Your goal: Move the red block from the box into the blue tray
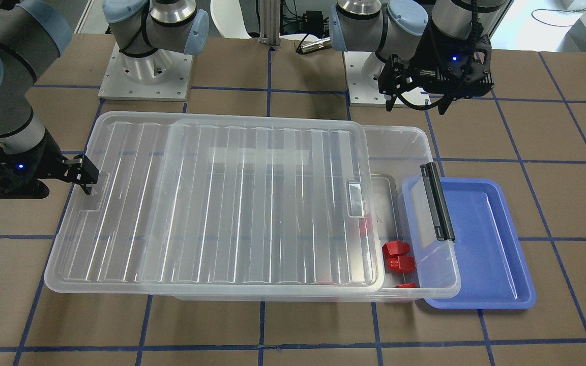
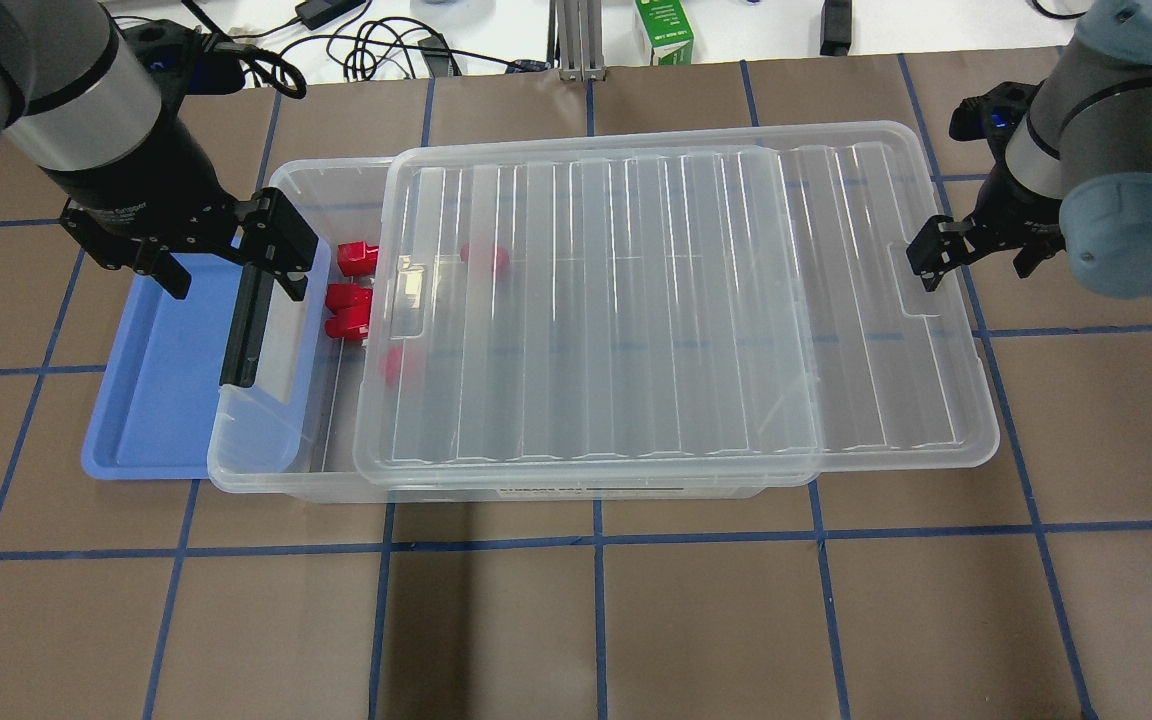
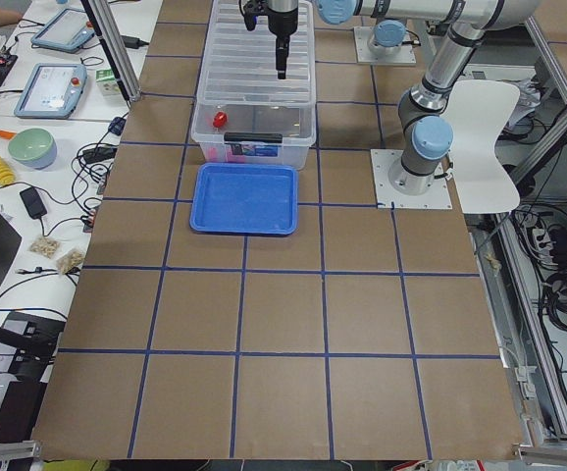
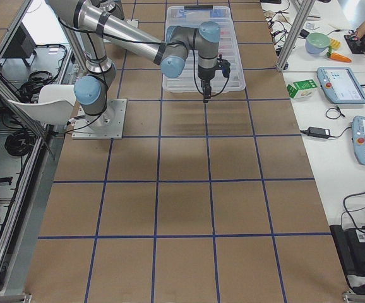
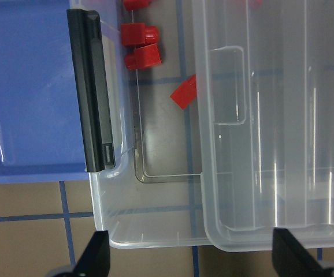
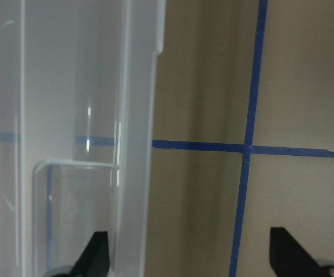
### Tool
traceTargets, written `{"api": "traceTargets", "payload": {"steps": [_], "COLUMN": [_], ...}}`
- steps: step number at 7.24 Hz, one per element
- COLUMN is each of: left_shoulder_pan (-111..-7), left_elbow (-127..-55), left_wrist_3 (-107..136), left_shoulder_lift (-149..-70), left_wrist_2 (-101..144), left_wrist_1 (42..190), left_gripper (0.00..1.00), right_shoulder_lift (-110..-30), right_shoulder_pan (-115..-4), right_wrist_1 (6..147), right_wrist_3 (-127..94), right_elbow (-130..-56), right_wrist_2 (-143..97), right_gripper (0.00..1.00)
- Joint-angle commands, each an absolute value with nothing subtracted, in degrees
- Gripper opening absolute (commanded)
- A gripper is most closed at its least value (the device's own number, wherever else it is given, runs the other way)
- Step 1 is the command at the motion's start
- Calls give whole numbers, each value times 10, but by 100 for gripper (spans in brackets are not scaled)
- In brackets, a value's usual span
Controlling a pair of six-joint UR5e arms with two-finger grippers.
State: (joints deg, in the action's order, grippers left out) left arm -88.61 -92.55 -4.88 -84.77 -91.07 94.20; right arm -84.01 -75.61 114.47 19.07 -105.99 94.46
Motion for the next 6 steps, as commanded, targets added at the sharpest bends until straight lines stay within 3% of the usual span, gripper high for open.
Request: {"api": "traceTargets", "payload": {"steps": [1, 6], "left_shoulder_pan": [-886, -884], "left_elbow": [-926, -952], "left_wrist_3": [-61, -262], "left_shoulder_lift": [-853, -928], "left_wrist_2": [-905, -911], "left_wrist_1": [941, 834], "left_gripper": [100, 100], "right_shoulder_lift": [-841, -841], "right_shoulder_pan": [-723, -672], "right_wrist_1": [1144, 1145], "right_wrist_3": [227, 312], "right_elbow": [-1060, -1059], "right_wrist_2": [945, 944], "right_gripper": [96, 97]}}
